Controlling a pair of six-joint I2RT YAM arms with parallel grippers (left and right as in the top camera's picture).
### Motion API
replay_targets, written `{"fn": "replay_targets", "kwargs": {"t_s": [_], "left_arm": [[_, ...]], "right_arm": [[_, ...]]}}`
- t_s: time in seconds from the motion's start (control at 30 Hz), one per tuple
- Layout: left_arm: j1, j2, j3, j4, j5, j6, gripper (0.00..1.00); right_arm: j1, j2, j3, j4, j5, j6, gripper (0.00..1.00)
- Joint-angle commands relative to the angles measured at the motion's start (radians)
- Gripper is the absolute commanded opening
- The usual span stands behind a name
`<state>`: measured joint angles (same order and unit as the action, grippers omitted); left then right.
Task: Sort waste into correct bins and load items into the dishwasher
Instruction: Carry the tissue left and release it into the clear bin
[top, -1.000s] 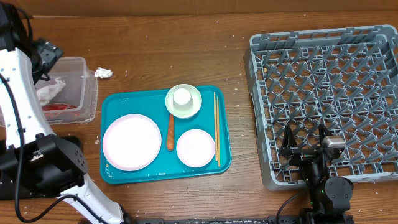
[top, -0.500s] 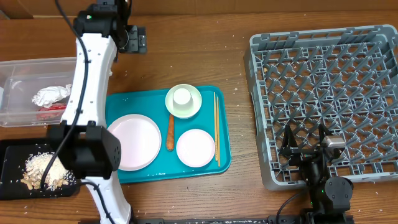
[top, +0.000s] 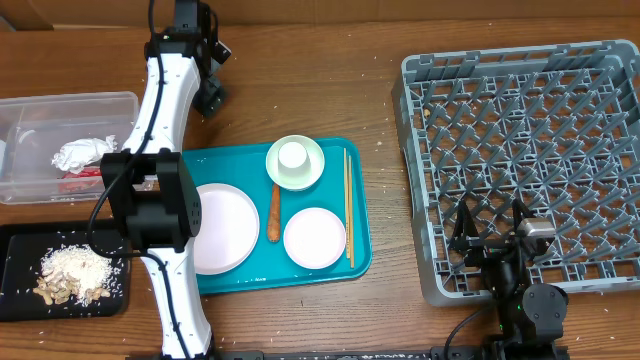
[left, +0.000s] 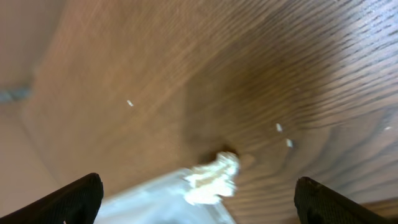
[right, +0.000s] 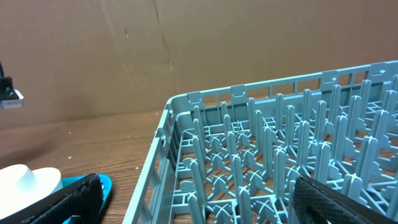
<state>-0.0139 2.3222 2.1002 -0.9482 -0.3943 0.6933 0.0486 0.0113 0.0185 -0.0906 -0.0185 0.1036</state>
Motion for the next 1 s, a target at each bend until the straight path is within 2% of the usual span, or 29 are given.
{"fn": "replay_targets", "kwargs": {"t_s": [0.0, 0.03, 0.1, 0.27, 0.33, 0.4, 0.5, 0.67, 0.77, 0.87, 0.97], "left_arm": [[0.016, 0.012, 0.003, 0.048, -0.005, 0.352, 1.00], [0.017, 0.012, 0.003, 0.058, -0.005, 0.418, 1.00], [0.022, 0.012, 0.003, 0.055, -0.005, 0.475, 1.00], [0.081, 0.013, -0.006, 0.022, 0.013, 0.539, 0.99], [0.098, 0.013, -0.008, -0.006, 0.078, 0.542, 0.99], [0.112, 0.013, -0.021, -0.040, 0.159, 0.572, 0.95], [0.121, 0.013, -0.072, -0.037, 0.150, 0.666, 0.89], [0.120, 0.013, -0.163, 0.061, 0.153, 0.698, 0.89], [0.126, 0.013, -0.202, 0.138, 0.084, 0.698, 0.90], [0.134, 0.013, -0.217, 0.137, 0.104, 0.698, 0.90], [0.141, 0.013, -0.227, 0.137, 0.106, 0.723, 0.85]], "right_arm": [[0.008, -0.008, -0.010, 0.006, 0.006, -0.003, 1.00], [0.008, -0.008, -0.010, 0.006, 0.006, -0.003, 1.00], [0.008, -0.008, -0.010, 0.006, 0.006, -0.003, 1.00], [0.008, -0.008, -0.010, 0.006, 0.006, -0.003, 1.00], [0.008, -0.008, -0.010, 0.006, 0.006, -0.003, 1.00], [0.008, -0.008, -0.010, 0.006, 0.006, -0.003, 1.00], [0.008, -0.008, -0.010, 0.006, 0.006, -0.003, 1.00], [0.008, -0.008, -0.010, 0.006, 0.006, -0.003, 1.00], [0.008, -0.008, -0.010, 0.006, 0.006, -0.003, 1.00], [0.008, -0.008, -0.010, 0.006, 0.006, -0.003, 1.00], [0.008, -0.008, -0.010, 0.006, 0.006, -0.003, 1.00]]}}
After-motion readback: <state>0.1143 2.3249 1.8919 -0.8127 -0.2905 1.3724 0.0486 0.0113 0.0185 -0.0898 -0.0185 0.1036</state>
